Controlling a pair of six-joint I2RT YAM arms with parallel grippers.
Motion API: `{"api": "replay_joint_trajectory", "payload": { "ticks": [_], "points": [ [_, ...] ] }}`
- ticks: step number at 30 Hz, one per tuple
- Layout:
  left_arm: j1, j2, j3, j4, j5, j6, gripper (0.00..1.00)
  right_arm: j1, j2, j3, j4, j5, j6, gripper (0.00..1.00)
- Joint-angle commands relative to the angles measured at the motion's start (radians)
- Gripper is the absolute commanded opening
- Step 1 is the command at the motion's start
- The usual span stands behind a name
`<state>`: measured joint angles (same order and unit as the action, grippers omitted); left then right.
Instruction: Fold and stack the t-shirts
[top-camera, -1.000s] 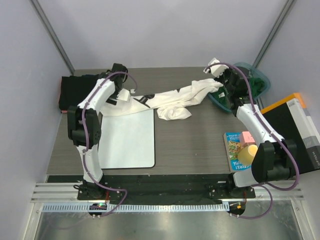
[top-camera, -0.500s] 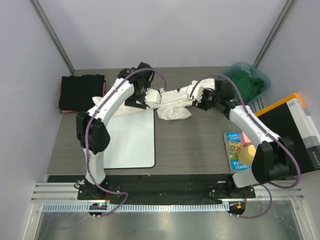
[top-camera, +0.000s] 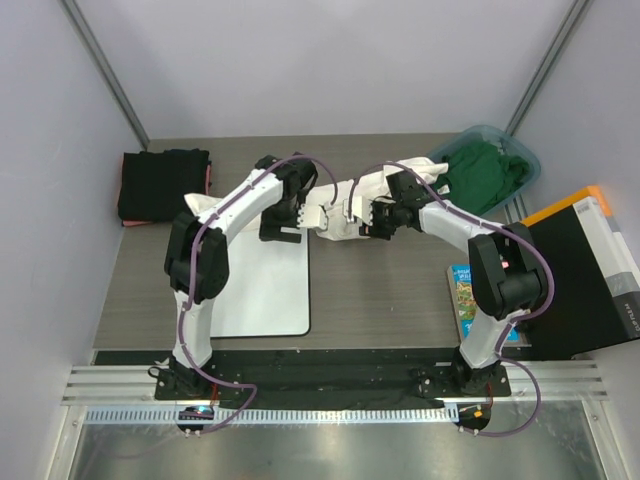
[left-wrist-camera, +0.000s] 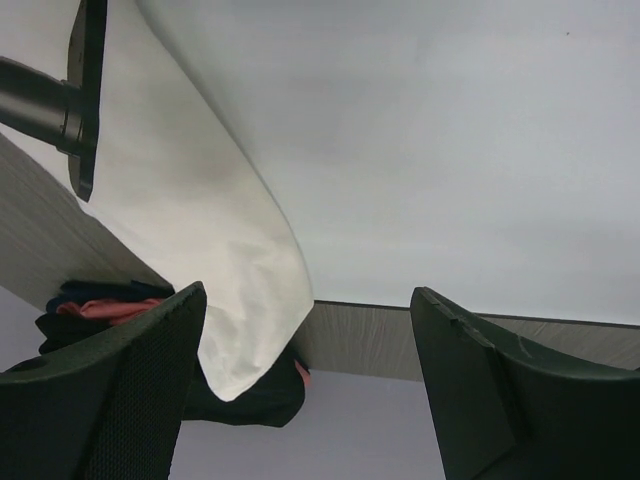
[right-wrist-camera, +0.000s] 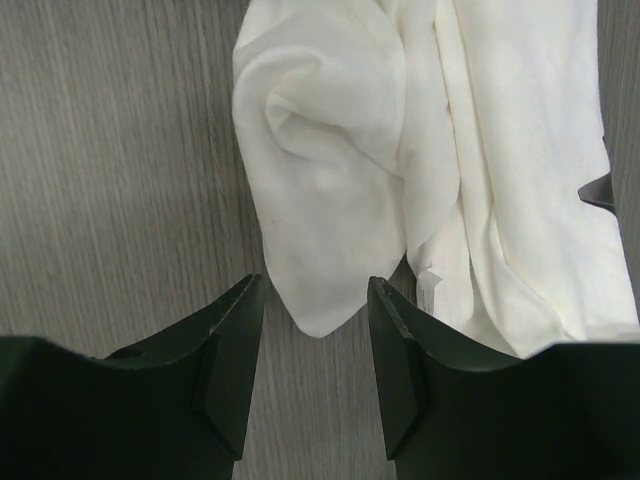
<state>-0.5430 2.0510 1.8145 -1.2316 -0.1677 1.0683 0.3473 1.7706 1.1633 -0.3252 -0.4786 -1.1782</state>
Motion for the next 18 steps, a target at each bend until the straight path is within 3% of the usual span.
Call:
{"api": "replay_joint_trajectory", "payload": {
  "ticks": [1, 18],
  "points": [
    [0.002, -0.043, -0.018, 0.044, -0.003, -0.030, 0.83, -0.002, 0.029, 0.047, 0.018, 0.054, -0.086, 0.52],
    [0.020, -0.038, 0.012, 0.057, -0.029, -0.044, 0.82, -0.002, 0.134, 0.072, -0.015, 0.107, -0.187, 0.58]
  ]
}}
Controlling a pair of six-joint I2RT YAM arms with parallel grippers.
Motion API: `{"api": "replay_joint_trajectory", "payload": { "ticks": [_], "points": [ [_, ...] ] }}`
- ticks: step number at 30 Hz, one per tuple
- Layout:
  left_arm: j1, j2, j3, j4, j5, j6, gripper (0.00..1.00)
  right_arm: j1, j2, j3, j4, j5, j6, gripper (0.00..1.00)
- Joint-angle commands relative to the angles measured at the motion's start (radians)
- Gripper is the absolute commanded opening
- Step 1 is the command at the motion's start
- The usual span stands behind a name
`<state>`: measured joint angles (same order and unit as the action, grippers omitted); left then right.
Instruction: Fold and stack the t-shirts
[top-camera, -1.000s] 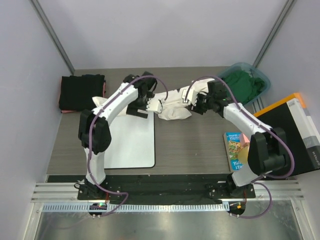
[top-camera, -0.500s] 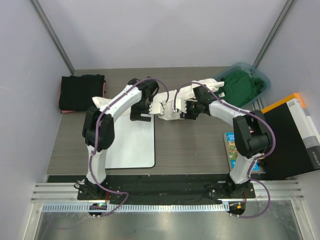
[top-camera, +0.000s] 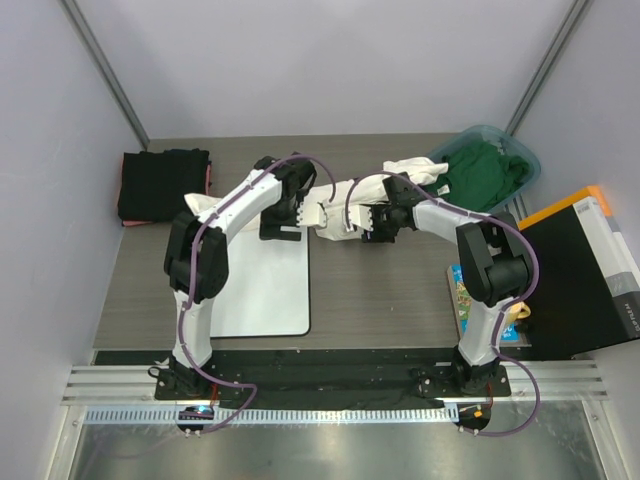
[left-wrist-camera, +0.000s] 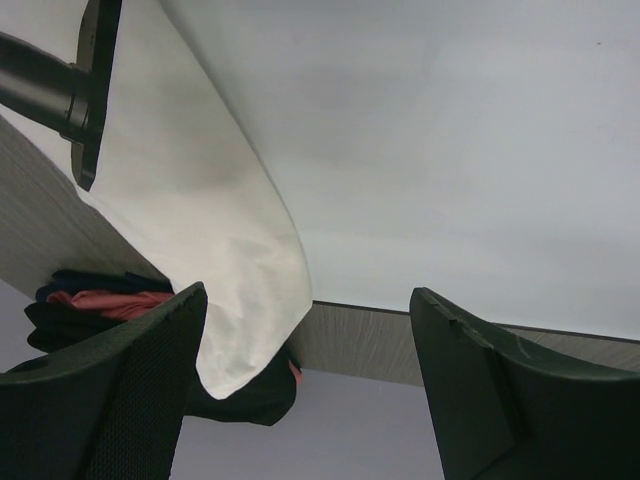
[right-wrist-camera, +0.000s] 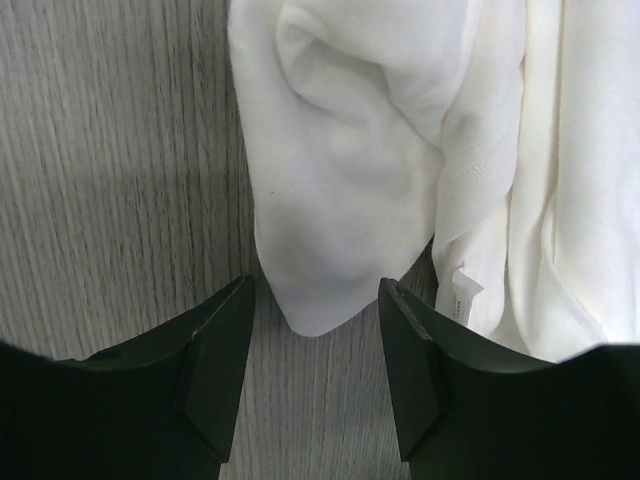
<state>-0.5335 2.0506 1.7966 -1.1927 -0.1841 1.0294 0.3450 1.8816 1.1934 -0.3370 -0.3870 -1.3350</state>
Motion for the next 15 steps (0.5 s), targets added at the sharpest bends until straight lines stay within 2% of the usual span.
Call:
{"api": "replay_joint_trajectory", "payload": {
  "ticks": [1, 5, 8, 9, 10, 15],
  "points": [
    [0.010, -0.038, 0.032, 0.018, -0.012, -0.006, 0.82, 0.000, 0.034, 0.049, 0.000, 0.020, -0.035, 0.58],
    [0.012, -0.040, 0.033, 0.025, -0.012, -0.011, 0.82, 0.002, 0.082, 0.077, 0.041, 0.051, -0.033, 0.52],
    [0.017, -0.049, 0.021, 0.025, -0.009, -0.012, 0.82, 0.000, 0.123, 0.124, 0.056, 0.056, -0.026, 0.38],
    [0.018, -0.052, 0.018, 0.030, -0.009, -0.014, 0.82, 0.000, 0.131, 0.139, 0.055, 0.053, -0.020, 0.17],
    [0.021, -0.055, 0.012, 0.031, -0.011, -0.014, 0.82, 0.002, 0.139, 0.164, 0.056, 0.056, -0.016, 0.01],
    [0.041, -0.087, -0.043, 0.047, 0.003, -0.019, 0.81, 0.000, 0.050, 0.231, -0.038, 0.021, -0.067, 0.01]
  ]
}}
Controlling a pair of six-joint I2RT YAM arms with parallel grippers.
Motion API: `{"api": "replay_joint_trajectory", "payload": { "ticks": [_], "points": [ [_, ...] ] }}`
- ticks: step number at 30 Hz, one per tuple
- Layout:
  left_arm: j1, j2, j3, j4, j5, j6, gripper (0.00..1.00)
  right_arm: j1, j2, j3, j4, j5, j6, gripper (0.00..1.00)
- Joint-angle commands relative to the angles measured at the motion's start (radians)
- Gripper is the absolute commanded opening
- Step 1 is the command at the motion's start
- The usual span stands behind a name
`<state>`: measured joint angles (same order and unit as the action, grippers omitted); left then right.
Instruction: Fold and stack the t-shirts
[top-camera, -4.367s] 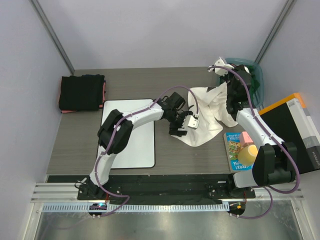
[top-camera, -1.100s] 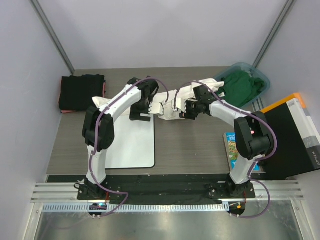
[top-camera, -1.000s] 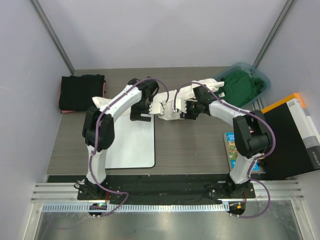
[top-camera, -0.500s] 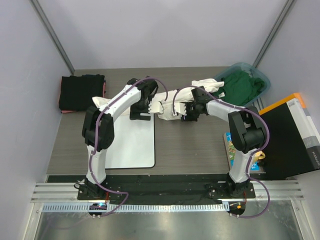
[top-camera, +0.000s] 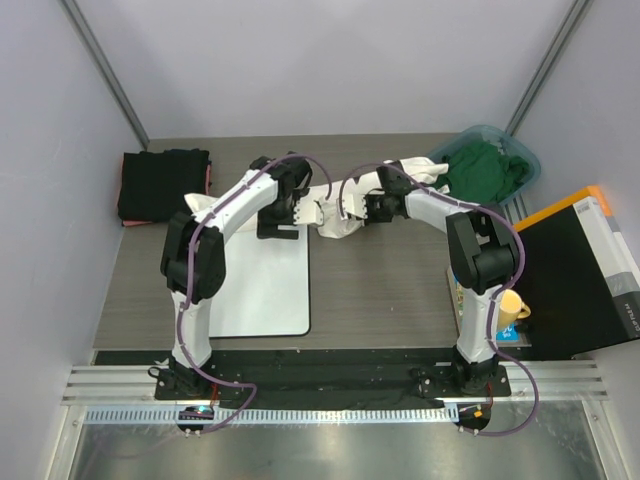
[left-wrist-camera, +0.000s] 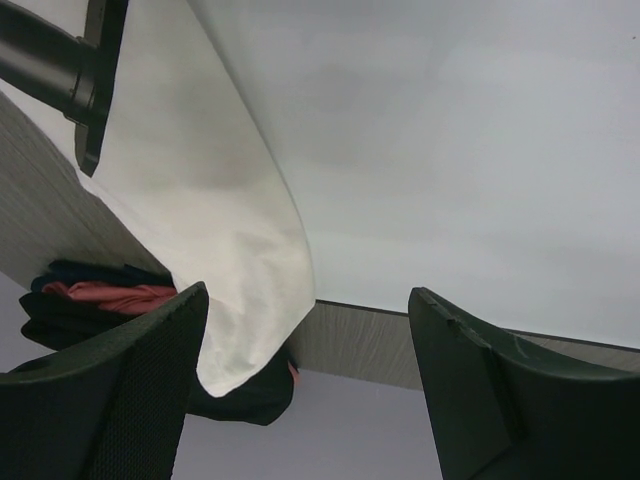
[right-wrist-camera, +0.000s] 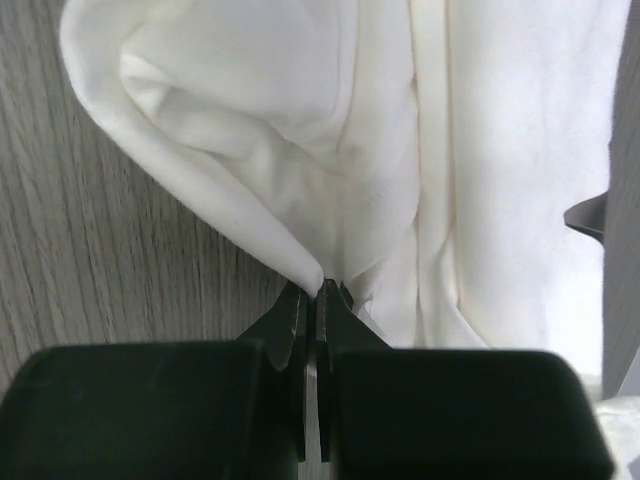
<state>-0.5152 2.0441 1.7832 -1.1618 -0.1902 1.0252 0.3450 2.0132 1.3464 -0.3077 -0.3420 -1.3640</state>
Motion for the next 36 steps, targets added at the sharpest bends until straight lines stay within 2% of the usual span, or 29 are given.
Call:
{"api": "replay_joint_trajectory", "payload": {
  "ticks": [1, 5, 8, 10, 15, 20, 23, 29, 32, 36],
  "points": [
    [0.026, -0.084, -0.047, 0.017, 0.024, -0.016, 0.81, -0.001, -0.106, 0.115, -0.080, -0.052, -0.043, 0.01],
    [0.037, -0.099, -0.114, 0.043, 0.044, -0.016, 0.79, -0.003, -0.252, 0.218, -0.100, -0.094, -0.027, 0.01],
    [0.037, -0.108, -0.156, 0.080, 0.057, -0.007, 0.79, -0.003, -0.297, 0.313, -0.096, -0.091, 0.012, 0.01],
    [0.037, -0.102, -0.162, 0.086, 0.067, -0.008, 0.79, 0.002, -0.340, 0.336, -0.035, -0.072, 0.040, 0.01],
    [0.037, -0.082, -0.169, 0.120, 0.112, -0.011, 0.78, 0.020, -0.436, 0.304, 0.189, 0.000, 0.060, 0.01],
    [0.037, -0.062, -0.191, 0.243, 0.107, -0.031, 0.74, 0.026, -0.473, 0.321, 0.168, 0.035, 0.052, 0.01],
    [0.035, -0.062, -0.202, 0.327, 0.133, -0.063, 0.74, 0.028, -0.521, 0.252, 0.137, 0.035, 0.026, 0.01],
    [0.024, -0.093, -0.208, 0.450, 0.331, -0.120, 0.73, 0.040, -0.542, 0.206, 0.143, 0.066, 0.003, 0.01],
    [0.004, -0.104, -0.183, 0.465, 0.440, -0.161, 0.74, 0.040, -0.536, 0.212, 0.151, 0.080, 0.000, 0.01],
    [-0.031, -0.071, -0.153, 0.471, 0.518, -0.188, 0.74, 0.040, -0.534, 0.201, 0.174, 0.084, 0.005, 0.01]
  ]
}}
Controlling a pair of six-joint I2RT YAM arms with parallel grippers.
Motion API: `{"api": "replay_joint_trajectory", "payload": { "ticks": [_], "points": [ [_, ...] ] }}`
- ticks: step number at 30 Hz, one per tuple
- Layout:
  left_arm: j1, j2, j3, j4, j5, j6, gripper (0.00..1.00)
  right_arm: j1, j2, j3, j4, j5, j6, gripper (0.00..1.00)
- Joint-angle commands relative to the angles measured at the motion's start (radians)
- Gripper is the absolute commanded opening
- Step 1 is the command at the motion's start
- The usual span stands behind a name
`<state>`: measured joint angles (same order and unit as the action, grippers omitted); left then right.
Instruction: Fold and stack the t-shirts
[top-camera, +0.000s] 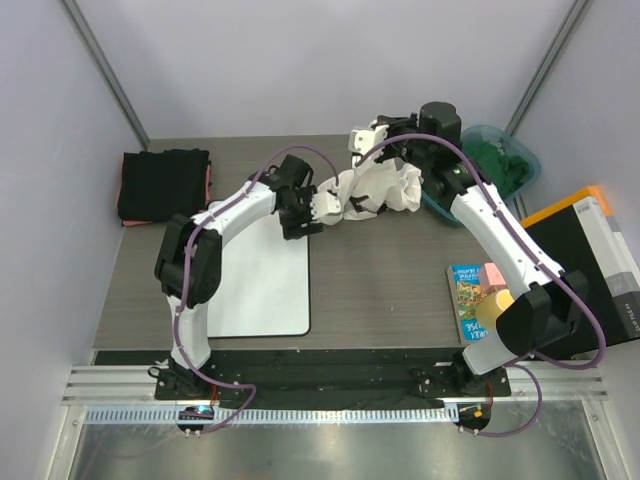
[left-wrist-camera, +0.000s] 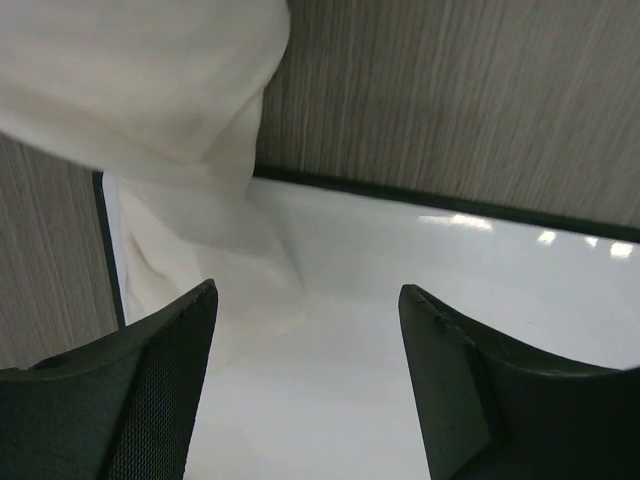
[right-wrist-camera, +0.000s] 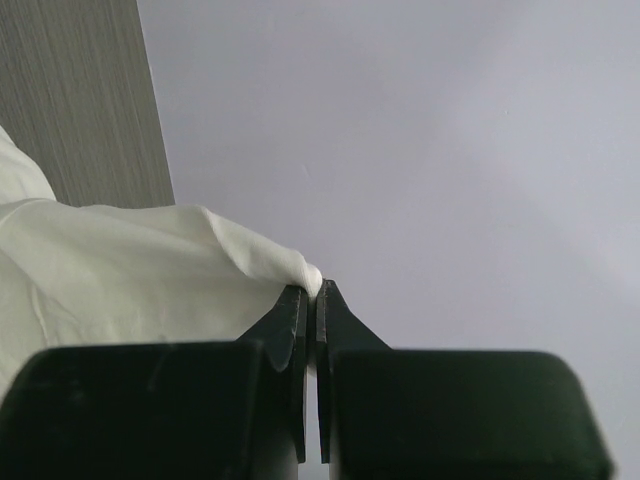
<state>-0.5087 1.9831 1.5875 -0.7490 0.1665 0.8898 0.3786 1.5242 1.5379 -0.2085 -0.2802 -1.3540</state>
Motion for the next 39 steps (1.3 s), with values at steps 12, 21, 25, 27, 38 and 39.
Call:
{"api": "replay_joint_trajectory", "payload": {
  "ticks": [12, 21, 25, 27, 38, 39],
  "points": [
    [-0.090, 0.160, 0.043, 0.342, 0.009, -0.133, 0.65, 0.006, -0.062, -0.039, 0.126, 0.038, 0.033, 0.01],
    [-0.105, 0.137, -0.042, 0.596, -0.148, -0.160, 0.65, -0.004, -0.075, -0.062, 0.136, 0.049, 0.038, 0.01],
    [-0.105, 0.062, -0.122, 0.620, -0.088, -0.141, 0.67, -0.010, -0.064, -0.058, 0.139, 0.052, 0.039, 0.01],
    [-0.105, 0.045, -0.153, 0.637, -0.073, -0.141, 0.68, -0.012, -0.058, -0.058, 0.146, 0.052, 0.046, 0.01],
    [-0.105, 0.083, -0.152, 0.833, -0.081, -0.175, 0.70, -0.012, -0.016, -0.035, 0.144, 0.064, 0.050, 0.01],
    [-0.106, 0.097, -0.146, 0.859, -0.087, -0.167, 0.71, -0.012, -0.013, -0.032, 0.143, 0.065, 0.052, 0.01]
  ]
}}
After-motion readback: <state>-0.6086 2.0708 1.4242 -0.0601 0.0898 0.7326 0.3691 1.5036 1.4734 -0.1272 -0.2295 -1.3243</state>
